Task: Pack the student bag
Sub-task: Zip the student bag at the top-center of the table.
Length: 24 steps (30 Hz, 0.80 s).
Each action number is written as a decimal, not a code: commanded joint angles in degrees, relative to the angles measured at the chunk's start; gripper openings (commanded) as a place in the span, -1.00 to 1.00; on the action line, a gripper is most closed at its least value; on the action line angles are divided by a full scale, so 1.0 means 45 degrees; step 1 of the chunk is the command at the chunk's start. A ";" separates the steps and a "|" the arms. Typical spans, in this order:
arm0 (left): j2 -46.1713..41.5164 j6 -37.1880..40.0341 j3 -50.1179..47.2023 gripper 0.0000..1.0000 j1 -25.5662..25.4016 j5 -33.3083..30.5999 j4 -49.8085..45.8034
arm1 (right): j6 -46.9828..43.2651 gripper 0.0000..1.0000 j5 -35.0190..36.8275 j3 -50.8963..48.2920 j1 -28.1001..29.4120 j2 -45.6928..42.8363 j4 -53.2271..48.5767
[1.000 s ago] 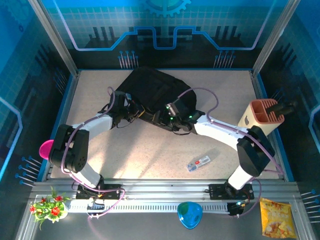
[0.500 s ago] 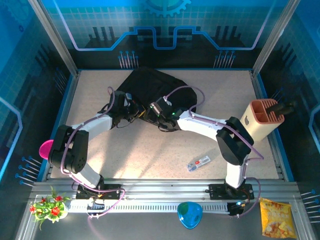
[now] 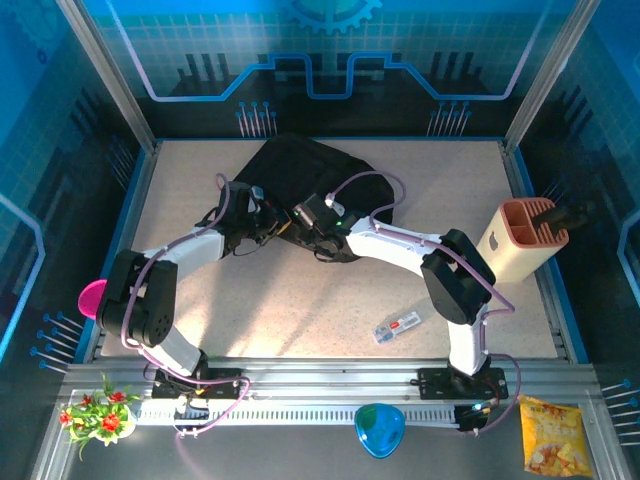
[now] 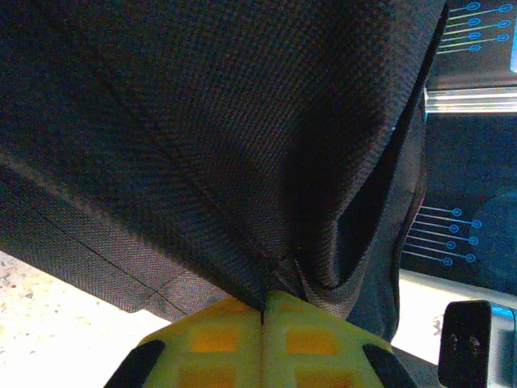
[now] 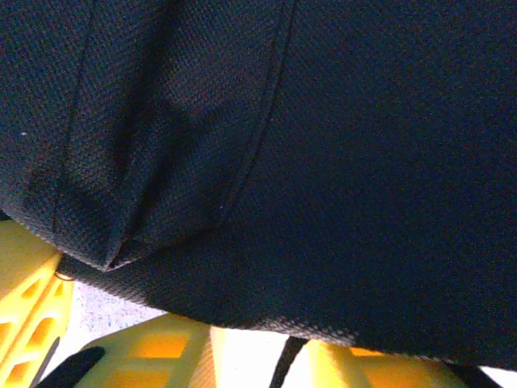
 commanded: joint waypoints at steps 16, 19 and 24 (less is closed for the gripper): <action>-0.0192 0.0454 0.0484 -1.00 -0.0059 -0.0131 -0.0705 | -0.1753 -1.00 0.0985 -0.2113 -0.0187 -0.2552 -0.0087; -0.0068 0.0540 0.0564 -1.00 0.0035 -0.0272 -0.0803 | -0.2179 -1.00 0.1107 -0.2834 -0.0326 -0.3379 -0.0120; 0.0061 0.0623 0.0716 -1.00 0.0199 -0.0351 -0.0879 | -0.2955 -1.00 0.1332 -0.3809 -0.0542 -0.4600 -0.0363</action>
